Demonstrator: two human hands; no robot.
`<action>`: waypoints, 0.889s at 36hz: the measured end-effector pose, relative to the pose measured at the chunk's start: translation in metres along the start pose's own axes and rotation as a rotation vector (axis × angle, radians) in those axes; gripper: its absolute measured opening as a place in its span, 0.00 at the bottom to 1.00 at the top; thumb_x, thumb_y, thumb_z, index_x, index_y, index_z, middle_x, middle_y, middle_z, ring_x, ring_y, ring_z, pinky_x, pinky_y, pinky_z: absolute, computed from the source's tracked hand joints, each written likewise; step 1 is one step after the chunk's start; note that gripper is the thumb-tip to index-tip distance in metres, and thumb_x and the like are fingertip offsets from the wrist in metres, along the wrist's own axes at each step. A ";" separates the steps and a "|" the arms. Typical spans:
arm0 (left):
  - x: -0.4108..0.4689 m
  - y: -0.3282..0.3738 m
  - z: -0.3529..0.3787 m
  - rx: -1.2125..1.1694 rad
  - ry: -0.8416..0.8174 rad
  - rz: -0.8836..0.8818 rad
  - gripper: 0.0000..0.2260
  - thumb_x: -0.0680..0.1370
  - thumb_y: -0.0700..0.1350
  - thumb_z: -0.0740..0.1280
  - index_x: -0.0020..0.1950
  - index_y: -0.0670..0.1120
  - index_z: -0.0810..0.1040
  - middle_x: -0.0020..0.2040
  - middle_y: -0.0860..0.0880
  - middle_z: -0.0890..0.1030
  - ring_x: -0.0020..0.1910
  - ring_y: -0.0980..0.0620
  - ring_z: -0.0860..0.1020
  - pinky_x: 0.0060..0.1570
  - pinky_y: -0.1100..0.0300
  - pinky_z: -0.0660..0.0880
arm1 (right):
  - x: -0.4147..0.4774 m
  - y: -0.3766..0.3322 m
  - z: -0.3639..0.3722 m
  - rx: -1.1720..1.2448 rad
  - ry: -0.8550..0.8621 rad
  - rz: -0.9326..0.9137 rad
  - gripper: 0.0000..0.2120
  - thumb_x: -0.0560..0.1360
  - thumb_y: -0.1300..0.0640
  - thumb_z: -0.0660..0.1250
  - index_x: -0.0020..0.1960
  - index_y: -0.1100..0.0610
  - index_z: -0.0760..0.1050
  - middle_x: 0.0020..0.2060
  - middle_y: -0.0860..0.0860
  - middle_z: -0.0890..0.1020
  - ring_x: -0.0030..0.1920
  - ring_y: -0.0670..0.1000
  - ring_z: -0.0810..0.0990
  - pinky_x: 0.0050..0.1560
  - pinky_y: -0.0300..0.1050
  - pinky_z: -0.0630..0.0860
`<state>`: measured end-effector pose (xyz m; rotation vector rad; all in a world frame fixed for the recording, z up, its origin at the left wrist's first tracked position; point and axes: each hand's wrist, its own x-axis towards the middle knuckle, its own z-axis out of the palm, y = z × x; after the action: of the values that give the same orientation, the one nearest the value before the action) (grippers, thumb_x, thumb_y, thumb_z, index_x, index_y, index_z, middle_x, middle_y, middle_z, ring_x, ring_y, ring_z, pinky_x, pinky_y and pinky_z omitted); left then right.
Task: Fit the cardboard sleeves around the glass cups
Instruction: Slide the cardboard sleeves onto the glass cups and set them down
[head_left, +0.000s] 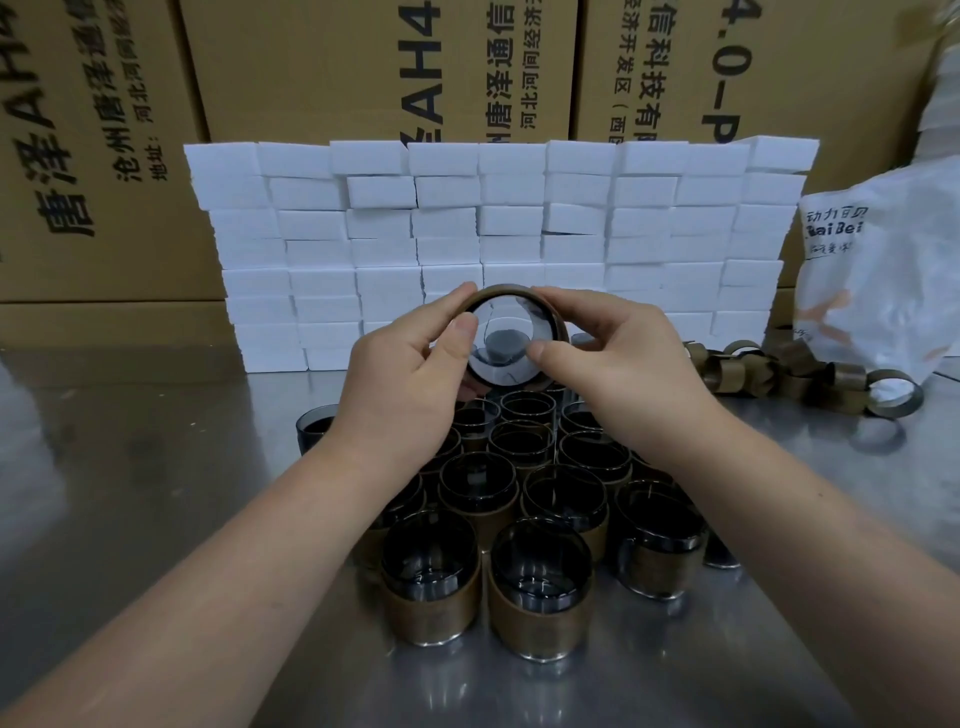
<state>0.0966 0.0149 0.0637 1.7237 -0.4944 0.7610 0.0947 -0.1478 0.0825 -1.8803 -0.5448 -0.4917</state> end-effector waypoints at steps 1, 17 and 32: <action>0.000 0.000 0.000 -0.019 -0.003 -0.011 0.10 0.73 0.55 0.61 0.50 0.68 0.76 0.42 0.59 0.82 0.43 0.49 0.81 0.48 0.48 0.79 | 0.000 0.000 0.000 -0.002 0.008 -0.004 0.19 0.70 0.57 0.70 0.60 0.49 0.77 0.53 0.44 0.82 0.51 0.48 0.81 0.60 0.52 0.74; -0.001 0.011 0.002 -0.166 -0.145 -0.010 0.14 0.74 0.55 0.56 0.56 0.58 0.74 0.53 0.59 0.80 0.50 0.56 0.79 0.45 0.60 0.76 | 0.001 0.004 0.000 0.037 -0.115 0.037 0.28 0.66 0.35 0.58 0.60 0.48 0.72 0.53 0.40 0.80 0.51 0.34 0.76 0.45 0.28 0.71; -0.002 0.001 0.004 -0.088 -0.104 0.021 0.17 0.71 0.63 0.53 0.51 0.57 0.72 0.42 0.57 0.78 0.48 0.47 0.77 0.55 0.43 0.72 | -0.003 0.004 0.003 0.061 -0.344 -0.073 0.39 0.59 0.37 0.66 0.66 0.45 0.58 0.59 0.40 0.71 0.56 0.47 0.77 0.57 0.46 0.76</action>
<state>0.0951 0.0107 0.0626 1.6837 -0.6089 0.6574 0.0946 -0.1469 0.0767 -1.9018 -0.8477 -0.1937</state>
